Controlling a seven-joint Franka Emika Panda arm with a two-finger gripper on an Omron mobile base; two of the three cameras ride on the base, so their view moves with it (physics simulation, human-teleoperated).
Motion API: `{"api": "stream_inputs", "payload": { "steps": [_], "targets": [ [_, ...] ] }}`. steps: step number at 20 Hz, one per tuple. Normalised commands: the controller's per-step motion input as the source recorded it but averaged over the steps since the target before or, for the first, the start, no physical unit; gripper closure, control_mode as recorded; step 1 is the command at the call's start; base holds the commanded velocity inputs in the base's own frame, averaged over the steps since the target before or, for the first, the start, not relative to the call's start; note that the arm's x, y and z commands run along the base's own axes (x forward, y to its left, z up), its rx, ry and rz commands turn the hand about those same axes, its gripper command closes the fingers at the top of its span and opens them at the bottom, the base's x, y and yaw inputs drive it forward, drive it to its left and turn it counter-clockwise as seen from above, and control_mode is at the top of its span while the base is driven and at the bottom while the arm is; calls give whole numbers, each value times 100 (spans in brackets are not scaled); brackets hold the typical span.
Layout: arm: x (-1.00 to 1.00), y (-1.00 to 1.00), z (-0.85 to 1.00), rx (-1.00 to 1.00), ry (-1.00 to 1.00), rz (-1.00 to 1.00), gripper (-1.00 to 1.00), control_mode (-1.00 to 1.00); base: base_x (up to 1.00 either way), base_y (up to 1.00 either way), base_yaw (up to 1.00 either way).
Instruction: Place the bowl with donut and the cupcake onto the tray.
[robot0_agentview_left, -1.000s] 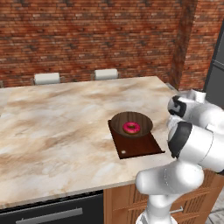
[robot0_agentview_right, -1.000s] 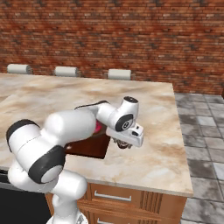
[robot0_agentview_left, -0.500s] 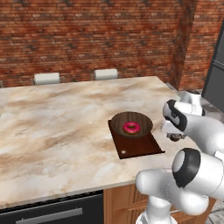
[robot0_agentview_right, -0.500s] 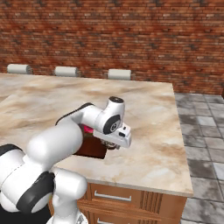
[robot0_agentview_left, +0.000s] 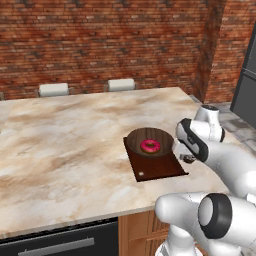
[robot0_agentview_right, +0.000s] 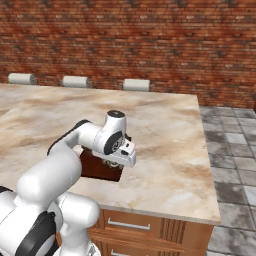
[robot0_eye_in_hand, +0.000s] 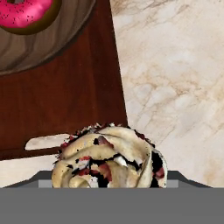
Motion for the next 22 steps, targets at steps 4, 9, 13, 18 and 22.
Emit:
{"api": "stream_inputs", "payload": {
  "steps": [4,9,13,18,22],
  "targets": [
    [0,30,0,0,-7,5,100,-100,0,0,0],
    [0,21,0,0,-6,4,100,-100,0,0,0],
    [0,16,0,0,-4,3,100,-100,0,0,0],
    [0,14,-1,0,-5,2,100,-100,0,0,0],
    [0,3,-1,0,-2,0,100,-100,0,0,0]
  ]
}}
